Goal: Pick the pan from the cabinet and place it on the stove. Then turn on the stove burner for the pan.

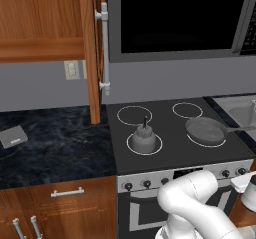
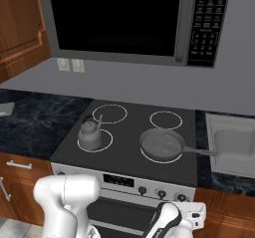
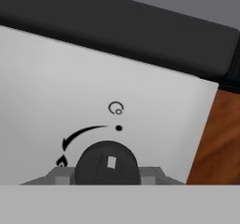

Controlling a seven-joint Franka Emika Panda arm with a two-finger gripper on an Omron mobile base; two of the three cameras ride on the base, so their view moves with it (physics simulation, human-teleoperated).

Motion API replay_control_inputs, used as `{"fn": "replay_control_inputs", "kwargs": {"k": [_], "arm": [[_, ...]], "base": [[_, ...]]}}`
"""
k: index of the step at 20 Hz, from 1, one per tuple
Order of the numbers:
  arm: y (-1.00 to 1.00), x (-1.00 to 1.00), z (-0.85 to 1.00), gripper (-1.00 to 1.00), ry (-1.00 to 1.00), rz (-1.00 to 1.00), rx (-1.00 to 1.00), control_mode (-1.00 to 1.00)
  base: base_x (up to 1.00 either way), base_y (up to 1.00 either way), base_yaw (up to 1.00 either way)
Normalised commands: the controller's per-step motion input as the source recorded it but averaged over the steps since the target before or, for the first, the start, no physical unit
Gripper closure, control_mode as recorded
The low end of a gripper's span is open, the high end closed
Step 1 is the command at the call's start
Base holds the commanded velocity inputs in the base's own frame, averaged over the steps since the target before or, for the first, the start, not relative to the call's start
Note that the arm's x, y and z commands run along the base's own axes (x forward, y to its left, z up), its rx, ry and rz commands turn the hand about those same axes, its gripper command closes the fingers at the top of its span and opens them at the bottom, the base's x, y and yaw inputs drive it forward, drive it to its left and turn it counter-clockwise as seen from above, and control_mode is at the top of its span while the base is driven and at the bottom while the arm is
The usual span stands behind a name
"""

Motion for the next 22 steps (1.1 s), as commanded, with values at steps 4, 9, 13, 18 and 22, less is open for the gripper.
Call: {"fn": "replay_control_inputs", "kwargs": {"k": [4, 9, 13, 18, 22], "arm": [[0.0, 0.07, 0.0, 1.0, -0.01, 0.04, -0.01, -1.0], [0.0, 0.0, 0.0, 1.0, -0.05, 0.05, -0.19, -1.0], [-0.05, 0.0, 0.0, 1.0, -0.02, 0.03, -0.25, -1.0], [-0.04, 0.0, 0.0, 1.0, 0.0, 0.03, -0.29, -1.0], [-0.04, 0.0, 0.0, 1.0, 0.0, 0.03, -0.32, -1.0]], "base": [[0.0, 0.0, 0.0], [0.0, 0.0, 0.0], [0.0, 0.0, 0.0], [0.0, 0.0, 0.0], [0.0, 0.0, 0.0]]}}
